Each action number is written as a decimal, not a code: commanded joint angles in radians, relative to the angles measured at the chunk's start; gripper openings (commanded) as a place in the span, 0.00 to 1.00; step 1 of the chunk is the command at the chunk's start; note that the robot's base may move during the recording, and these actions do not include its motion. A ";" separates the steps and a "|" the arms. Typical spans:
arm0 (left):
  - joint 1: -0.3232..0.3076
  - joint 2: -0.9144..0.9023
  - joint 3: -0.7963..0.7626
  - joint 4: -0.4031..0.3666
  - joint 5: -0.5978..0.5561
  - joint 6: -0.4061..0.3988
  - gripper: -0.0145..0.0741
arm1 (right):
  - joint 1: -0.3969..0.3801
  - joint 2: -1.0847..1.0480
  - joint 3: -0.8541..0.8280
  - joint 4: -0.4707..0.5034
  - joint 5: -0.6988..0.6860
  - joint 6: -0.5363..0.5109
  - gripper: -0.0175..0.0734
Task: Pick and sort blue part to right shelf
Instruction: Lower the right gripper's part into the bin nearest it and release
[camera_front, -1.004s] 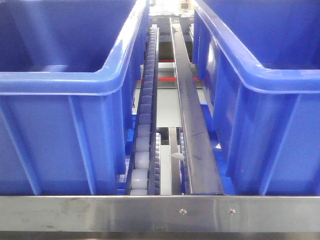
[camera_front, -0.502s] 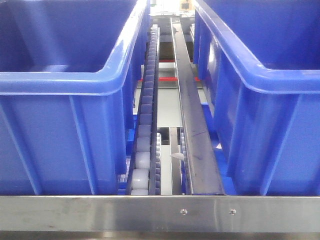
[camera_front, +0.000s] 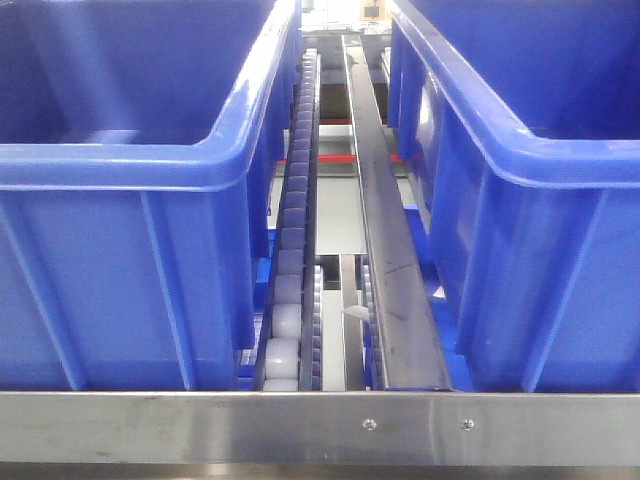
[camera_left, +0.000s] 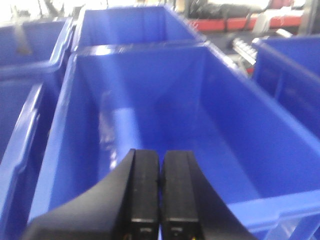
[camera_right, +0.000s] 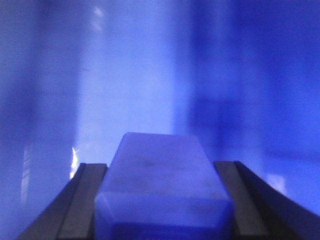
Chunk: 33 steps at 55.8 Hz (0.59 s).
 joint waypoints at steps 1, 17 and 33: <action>-0.001 0.001 -0.024 0.058 -0.059 -0.084 0.30 | -0.086 0.071 -0.082 0.108 -0.063 -0.161 0.41; -0.001 -0.017 -0.024 0.086 -0.057 -0.105 0.30 | -0.140 0.345 -0.193 0.163 -0.123 -0.271 0.41; -0.001 -0.017 -0.024 0.088 -0.056 -0.105 0.30 | -0.140 0.497 -0.206 0.163 -0.128 -0.271 0.51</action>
